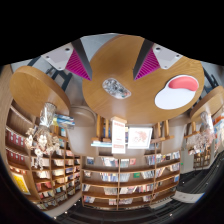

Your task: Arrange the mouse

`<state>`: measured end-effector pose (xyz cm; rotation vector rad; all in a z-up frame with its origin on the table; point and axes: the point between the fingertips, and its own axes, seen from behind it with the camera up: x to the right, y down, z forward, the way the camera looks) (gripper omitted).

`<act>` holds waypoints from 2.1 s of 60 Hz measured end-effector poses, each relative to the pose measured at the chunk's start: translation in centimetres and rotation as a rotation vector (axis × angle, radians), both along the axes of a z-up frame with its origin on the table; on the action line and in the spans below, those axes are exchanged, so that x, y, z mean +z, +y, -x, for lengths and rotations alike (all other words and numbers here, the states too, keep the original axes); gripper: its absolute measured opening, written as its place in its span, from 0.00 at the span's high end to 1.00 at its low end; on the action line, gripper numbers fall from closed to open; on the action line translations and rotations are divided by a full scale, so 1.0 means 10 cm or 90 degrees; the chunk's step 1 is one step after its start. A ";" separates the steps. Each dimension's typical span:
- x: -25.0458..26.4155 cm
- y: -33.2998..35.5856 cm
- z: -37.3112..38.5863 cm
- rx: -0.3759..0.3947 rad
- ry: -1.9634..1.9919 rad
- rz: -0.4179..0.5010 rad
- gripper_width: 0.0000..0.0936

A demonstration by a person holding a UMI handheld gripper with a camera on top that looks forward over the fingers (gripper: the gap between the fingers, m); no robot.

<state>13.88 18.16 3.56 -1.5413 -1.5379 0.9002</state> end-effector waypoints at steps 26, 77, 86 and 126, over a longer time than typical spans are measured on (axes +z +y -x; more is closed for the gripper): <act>-0.50 0.11 0.69 -0.009 -0.087 0.001 0.09; -0.24 0.07 1.39 -0.052 -0.106 0.003 0.56; 0.40 -0.51 1.37 -0.020 -0.068 0.031 0.56; -0.44 -3.02 1.36 0.068 -0.129 0.012 0.50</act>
